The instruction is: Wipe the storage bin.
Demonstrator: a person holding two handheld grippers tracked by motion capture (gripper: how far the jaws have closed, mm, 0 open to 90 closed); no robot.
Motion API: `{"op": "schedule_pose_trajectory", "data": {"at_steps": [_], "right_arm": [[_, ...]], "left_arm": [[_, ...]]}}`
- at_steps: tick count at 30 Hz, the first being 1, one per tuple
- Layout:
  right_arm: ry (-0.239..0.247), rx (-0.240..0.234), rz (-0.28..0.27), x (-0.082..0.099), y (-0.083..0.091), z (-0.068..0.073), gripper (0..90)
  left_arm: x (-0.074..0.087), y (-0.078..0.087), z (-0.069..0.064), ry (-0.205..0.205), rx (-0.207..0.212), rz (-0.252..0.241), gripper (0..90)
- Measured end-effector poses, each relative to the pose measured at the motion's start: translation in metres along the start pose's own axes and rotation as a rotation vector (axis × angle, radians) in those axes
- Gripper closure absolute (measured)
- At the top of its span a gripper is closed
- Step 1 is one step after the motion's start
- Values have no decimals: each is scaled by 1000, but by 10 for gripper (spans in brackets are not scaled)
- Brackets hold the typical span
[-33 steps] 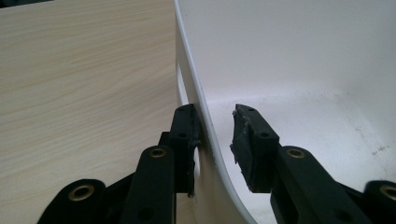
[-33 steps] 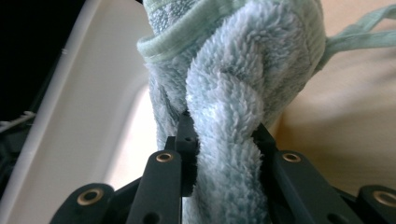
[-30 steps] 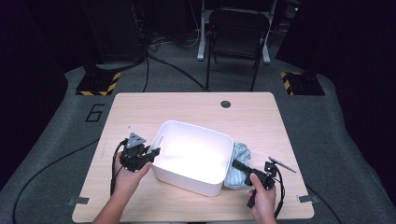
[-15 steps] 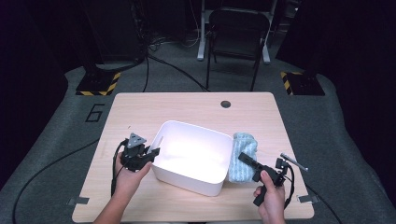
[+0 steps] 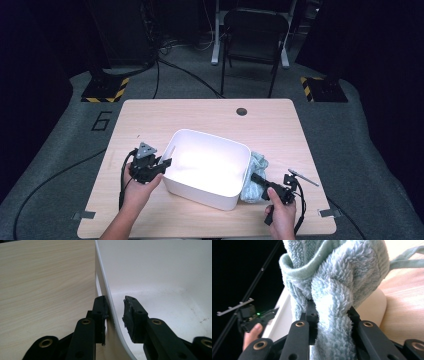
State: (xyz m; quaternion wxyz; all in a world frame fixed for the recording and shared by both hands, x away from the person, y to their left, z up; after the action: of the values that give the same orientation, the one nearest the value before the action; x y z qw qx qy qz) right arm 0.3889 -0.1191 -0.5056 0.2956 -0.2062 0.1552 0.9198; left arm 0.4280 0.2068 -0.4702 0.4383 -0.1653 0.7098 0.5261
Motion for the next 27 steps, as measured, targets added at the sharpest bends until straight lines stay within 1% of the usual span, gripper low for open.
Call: {"op": "schedule_pose_trajectory", "data": {"at_steps": [1,2,3,4,5,6,7,8,9,10,11,12,13,14,15,16,17,18,19,20,21,22,23,24,25,27], "right_arm": [[0,0,0,0,0,0,726],[37,13,-3,0,-1,-2,727],[51,49,12,4,-1,-6,727],[46,63,19,6,-2,-7,727],[46,63,19,6,-2,-7,727],[56,80,34,10,-4,-14,727],[36,70,32,11,-3,-16,728],[1,54,30,11,-4,-17,727],[1,54,30,11,-4,-17,727],[16,90,43,13,-4,-24,729],[3,102,49,14,-5,-25,730],[18,142,76,18,-6,-31,731],[18,142,76,18,-6,-31,731],[6,174,100,22,-8,-36,732],[-20,186,112,27,-10,-42,732],[-31,197,126,30,-13,-51,732],[-31,197,126,30,-13,-51,732],[-32,215,140,31,-15,-55,732],[-32,215,140,31,-15,-55,732],[2,240,145,31,-17,-61,731],[2,240,145,31,-17,-61,731],[17,233,137,30,-18,-63,730],[17,233,137,30,-18,-63,730],[-9,235,140,30,-19,-62,729],[0,230,135,29,-19,-63,729],[-19,219,128,29,-21,-63,728]], "left_arm": [[0,0,0,0,0,0,710],[0,0,0,5,-1,-1,710],[0,0,0,5,0,1,710],[0,0,0,0,0,1,709],[0,0,0,0,0,1,709],[0,0,0,1,1,-1,709],[0,0,0,1,1,-1,708],[0,0,0,4,2,-1,708],[0,0,0,4,2,-1,708],[0,0,0,4,1,-1,708],[0,0,0,4,1,-1,708],[0,0,1,4,1,-2,708],[0,0,1,4,1,-2,709],[0,0,1,5,-1,-2,709],[0,0,1,8,-1,-3,709],[0,-1,2,8,-2,-5,709],[0,-1,2,8,-2,-5,709],[-1,-1,2,9,-5,-5,709],[-1,-1,2,9,-5,-5,709],[-1,-1,2,10,-7,-5,707],[-1,-1,2,10,-7,-5,706],[-1,-1,2,19,-10,-8,704],[-1,-1,2,19,-10,-8,702],[-1,-1,2,17,-9,-10,702],[-1,-1,3,19,-8,-11,697],[-1,-1,4,23,-7,-9,690]]}}
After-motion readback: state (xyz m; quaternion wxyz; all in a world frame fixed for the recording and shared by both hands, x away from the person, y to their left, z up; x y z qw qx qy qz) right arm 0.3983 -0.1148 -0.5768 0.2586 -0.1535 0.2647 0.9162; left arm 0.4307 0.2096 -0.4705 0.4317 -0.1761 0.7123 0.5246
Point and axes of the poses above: each handheld gripper's, and its own axes: y roughly backward along the jaws, x roughly out of its underside, z roughly to its left, the point moved 8 cm from there along -y, roughly forward along the jaws, and after that the axes turned 3 degrees about -x, right-handed, at the moved point
